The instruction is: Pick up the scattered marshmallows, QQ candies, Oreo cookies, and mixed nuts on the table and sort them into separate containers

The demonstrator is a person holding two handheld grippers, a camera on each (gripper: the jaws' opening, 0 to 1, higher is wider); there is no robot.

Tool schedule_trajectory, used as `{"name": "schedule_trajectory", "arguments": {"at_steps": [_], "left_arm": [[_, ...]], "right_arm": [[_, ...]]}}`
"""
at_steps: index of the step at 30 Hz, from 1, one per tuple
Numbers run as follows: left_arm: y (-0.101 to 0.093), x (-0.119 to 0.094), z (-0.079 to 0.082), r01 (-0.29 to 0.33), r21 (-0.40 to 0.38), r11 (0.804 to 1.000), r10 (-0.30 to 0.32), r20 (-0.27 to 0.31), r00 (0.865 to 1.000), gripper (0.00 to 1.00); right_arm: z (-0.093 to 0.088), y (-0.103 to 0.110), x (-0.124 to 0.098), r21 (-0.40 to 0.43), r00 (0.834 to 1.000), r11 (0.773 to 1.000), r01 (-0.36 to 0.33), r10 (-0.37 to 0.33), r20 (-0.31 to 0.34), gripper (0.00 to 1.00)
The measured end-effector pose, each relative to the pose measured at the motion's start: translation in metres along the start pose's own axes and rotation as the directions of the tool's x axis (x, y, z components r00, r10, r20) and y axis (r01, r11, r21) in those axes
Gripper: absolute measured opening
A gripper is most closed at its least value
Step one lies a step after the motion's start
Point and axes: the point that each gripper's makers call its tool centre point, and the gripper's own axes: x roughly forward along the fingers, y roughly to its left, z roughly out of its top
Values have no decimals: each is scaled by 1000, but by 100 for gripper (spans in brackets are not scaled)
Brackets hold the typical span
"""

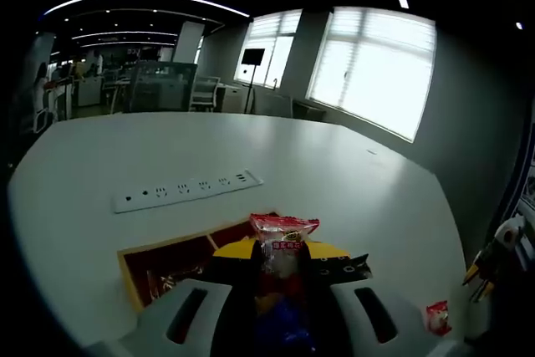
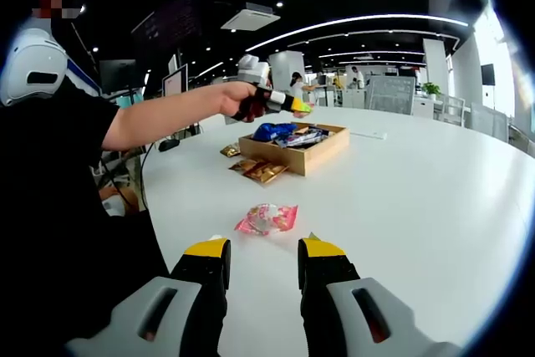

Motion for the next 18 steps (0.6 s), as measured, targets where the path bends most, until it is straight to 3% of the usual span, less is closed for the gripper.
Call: {"name": "schedule_trajectory", "arguments": {"at_steps": [8,12,18], "left_arm": [[3,8,4,-32,-9,999,32,6,999,27],[12,7,12,-83,-46,996,84,35,996,56],[11,-6,19,-87,-39,995,89,54,995,63]], "right_arm": [[-1,0,-1,3,1000,1000,3,-3,-1,29],[0,2,1,2,1000,1000,-2,2,0,29],[1,2,3,0,1000,1000,-2,2,-2,29]]}}
